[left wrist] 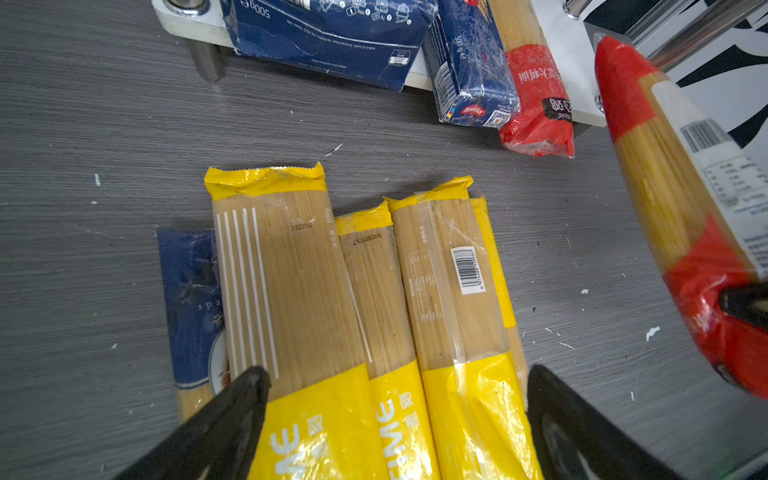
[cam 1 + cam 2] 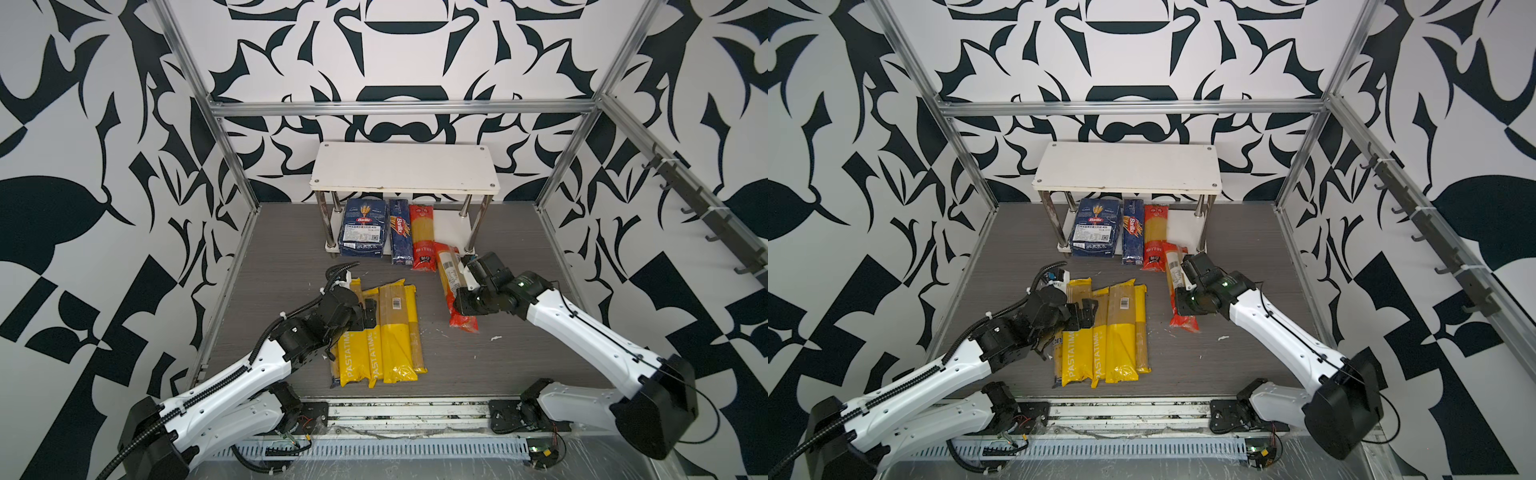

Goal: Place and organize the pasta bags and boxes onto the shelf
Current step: 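Carry the red-and-white bag to the lower shelf beside the red bag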

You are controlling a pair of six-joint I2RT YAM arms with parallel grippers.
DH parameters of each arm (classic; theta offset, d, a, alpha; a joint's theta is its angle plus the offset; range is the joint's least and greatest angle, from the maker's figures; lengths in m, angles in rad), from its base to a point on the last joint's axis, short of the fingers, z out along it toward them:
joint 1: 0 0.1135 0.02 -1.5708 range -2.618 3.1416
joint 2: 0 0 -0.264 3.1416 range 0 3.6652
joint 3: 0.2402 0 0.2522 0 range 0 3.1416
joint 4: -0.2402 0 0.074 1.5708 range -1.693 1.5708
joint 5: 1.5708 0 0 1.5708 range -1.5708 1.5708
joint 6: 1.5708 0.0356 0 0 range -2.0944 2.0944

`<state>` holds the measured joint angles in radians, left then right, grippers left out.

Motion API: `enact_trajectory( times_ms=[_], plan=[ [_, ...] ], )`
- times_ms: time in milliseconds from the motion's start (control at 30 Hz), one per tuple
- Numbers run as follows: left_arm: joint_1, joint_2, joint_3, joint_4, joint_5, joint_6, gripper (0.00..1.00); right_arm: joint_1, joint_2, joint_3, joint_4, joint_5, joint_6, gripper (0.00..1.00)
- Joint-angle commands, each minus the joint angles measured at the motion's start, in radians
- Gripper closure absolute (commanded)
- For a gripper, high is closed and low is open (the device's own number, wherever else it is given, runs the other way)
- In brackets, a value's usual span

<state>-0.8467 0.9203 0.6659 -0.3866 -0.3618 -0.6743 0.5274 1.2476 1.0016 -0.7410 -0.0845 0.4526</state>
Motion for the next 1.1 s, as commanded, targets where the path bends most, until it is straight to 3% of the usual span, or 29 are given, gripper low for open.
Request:
enact_trajectory(
  times_ms=[0,367,1067],
  plan=[
    [-0.003,0.006,0.039,-0.020,-0.029,0.017,0.01,-0.043,0.025,0.128,0.168,0.043,-0.085,0.96],
    [-0.003,-0.015,0.039,-0.039,-0.048,0.035,0.01,-0.184,0.310,0.337,0.273,-0.035,-0.125,0.96],
    [-0.002,-0.061,0.036,-0.074,-0.107,0.097,0.01,-0.193,0.709,0.733,0.169,0.074,-0.183,0.98]
  ],
)
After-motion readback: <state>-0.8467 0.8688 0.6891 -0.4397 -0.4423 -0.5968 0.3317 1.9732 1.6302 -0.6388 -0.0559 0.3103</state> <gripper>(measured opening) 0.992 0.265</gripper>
